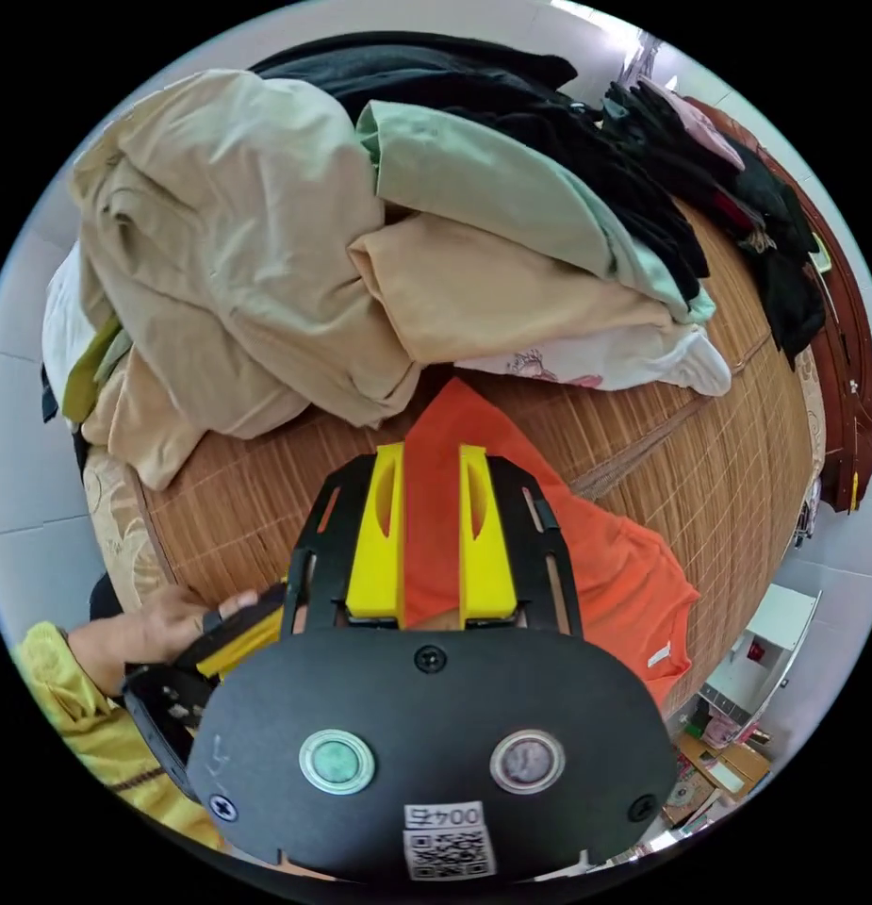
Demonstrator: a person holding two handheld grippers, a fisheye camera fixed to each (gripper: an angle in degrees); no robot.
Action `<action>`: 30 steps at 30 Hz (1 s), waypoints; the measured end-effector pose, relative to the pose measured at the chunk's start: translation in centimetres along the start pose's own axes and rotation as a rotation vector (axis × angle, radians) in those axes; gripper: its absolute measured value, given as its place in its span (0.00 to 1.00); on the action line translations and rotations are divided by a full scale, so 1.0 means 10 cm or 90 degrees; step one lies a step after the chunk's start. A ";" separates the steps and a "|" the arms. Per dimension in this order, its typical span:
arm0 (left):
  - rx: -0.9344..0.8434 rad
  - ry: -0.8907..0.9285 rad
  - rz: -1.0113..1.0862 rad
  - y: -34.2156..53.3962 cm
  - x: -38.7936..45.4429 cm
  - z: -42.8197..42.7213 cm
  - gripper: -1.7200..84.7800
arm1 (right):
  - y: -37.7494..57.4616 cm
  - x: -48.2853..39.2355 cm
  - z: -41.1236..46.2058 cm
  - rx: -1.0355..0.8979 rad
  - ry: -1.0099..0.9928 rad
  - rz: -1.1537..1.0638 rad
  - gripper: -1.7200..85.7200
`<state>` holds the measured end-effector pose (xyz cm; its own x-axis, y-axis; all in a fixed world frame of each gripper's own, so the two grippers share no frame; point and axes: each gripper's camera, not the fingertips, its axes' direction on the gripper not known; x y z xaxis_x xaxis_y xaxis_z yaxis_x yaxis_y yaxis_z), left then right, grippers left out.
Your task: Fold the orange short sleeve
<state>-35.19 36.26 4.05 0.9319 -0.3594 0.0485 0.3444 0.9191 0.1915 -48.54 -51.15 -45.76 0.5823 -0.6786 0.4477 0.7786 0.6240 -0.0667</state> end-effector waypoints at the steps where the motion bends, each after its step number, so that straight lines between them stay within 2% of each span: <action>1: 0.003 0.009 -0.009 0.02 -0.06 0.00 0.08 | -0.04 -0.05 0.13 -0.007 -0.003 0.012 0.13; 4: 0.010 0.023 -0.021 0.05 -0.15 0.00 0.08 | -0.01 -0.14 0.49 -0.030 0.019 0.037 0.12; 7: 0.011 0.032 -0.033 0.08 -0.25 0.04 0.08 | 0.19 -0.11 0.67 0.005 0.038 0.062 0.06; 15: 0.007 0.030 -0.040 0.12 -0.37 0.11 0.09 | 1.12 0.37 0.68 0.177 -0.099 0.154 0.04; 24: 0.009 0.014 -0.015 0.15 -0.34 0.16 0.09 | 3.13 1.17 0.81 0.414 -0.215 0.272 0.05; 26: 0.007 0.009 -0.006 0.15 -0.32 0.18 0.09 | 3.75 1.35 1.15 0.446 -0.228 0.328 0.05; 30: 0.006 -0.001 0.014 0.16 -0.25 0.20 0.08 | 4.63 1.55 1.98 0.434 -0.266 0.458 0.06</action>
<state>-37.23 38.27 6.23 0.9392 -0.3388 0.0550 0.3221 0.9254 0.1998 -8.14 -25.13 -24.27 0.6243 0.0395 0.7802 -0.0849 0.9962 0.0175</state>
